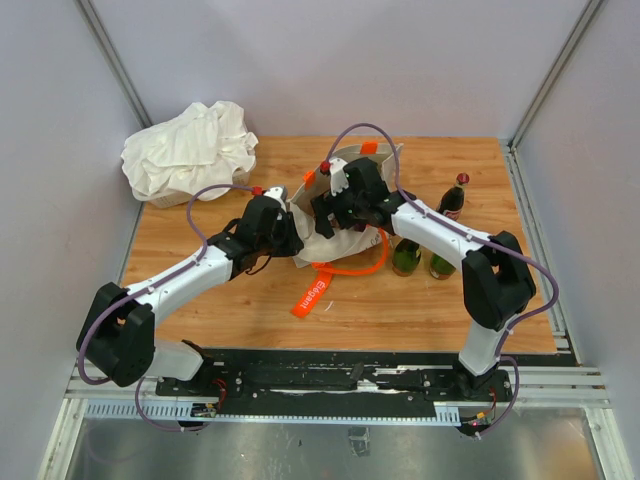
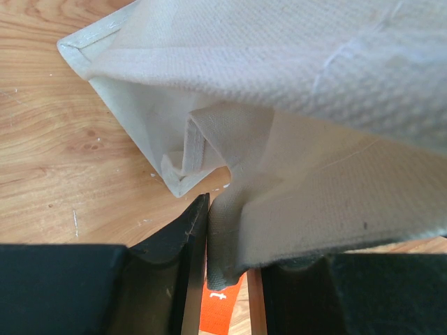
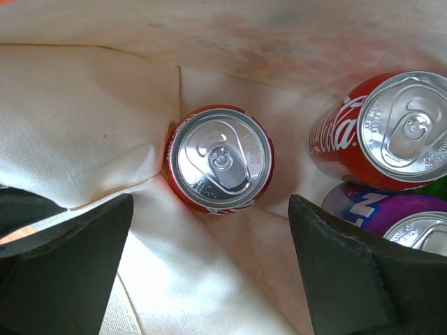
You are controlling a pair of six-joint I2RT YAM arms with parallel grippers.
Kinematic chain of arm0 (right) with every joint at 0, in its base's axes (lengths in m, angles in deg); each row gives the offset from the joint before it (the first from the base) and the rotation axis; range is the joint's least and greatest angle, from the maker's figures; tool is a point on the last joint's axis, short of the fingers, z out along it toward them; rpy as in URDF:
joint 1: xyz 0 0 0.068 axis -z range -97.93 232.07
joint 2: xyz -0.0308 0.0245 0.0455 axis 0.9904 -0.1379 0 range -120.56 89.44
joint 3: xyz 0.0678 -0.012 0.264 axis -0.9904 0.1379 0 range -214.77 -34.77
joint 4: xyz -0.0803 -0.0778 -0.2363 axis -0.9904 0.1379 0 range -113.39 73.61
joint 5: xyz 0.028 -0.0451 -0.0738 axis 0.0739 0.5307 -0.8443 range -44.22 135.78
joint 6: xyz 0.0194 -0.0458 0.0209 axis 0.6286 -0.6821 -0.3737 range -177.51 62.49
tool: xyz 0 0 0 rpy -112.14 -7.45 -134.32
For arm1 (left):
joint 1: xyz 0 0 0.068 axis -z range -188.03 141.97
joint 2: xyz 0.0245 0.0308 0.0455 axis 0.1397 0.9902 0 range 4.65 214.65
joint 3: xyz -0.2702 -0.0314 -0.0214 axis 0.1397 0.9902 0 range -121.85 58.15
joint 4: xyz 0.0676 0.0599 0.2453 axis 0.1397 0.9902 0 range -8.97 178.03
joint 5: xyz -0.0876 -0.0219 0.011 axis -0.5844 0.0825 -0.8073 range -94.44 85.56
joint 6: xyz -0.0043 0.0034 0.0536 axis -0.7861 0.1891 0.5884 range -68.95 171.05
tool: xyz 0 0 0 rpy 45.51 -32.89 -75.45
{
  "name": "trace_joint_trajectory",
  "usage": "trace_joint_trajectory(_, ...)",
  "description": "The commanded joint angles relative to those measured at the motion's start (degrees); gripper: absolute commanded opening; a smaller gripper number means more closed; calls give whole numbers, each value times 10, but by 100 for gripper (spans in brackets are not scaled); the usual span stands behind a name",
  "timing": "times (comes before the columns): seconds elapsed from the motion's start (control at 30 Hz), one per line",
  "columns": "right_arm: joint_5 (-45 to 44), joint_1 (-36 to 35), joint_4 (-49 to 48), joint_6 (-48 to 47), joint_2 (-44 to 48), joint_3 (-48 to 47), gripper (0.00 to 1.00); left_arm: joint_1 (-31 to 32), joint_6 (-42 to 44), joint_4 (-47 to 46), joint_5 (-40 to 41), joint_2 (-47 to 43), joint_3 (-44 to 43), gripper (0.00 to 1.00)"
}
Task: Take the beverage out of the canvas bag
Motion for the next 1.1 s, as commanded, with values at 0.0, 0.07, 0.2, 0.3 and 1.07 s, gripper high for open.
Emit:
trace_joint_trajectory(0.0, -29, -10, -9, -3, -14, -20, 92, 0, 9, 19, 13, -1, 9, 30)
trace_joint_trajectory(0.07, -34, -10, -12, -3, -12, -25, 92, 0, 10, 20, 16, -4, 13, 30)
trace_joint_trajectory(0.2, -44, -10, -22, -2, -7, -31, 90, 0, 12, 26, 20, -9, 17, 30)
trace_joint_trajectory(0.3, -57, -9, -30, 1, -5, -33, 88, 0, 11, 27, 21, -12, 19, 30)
trace_joint_trajectory(1.07, -35, -10, -57, 14, -6, -9, 86, 0, 11, 31, 20, -26, 29, 30)
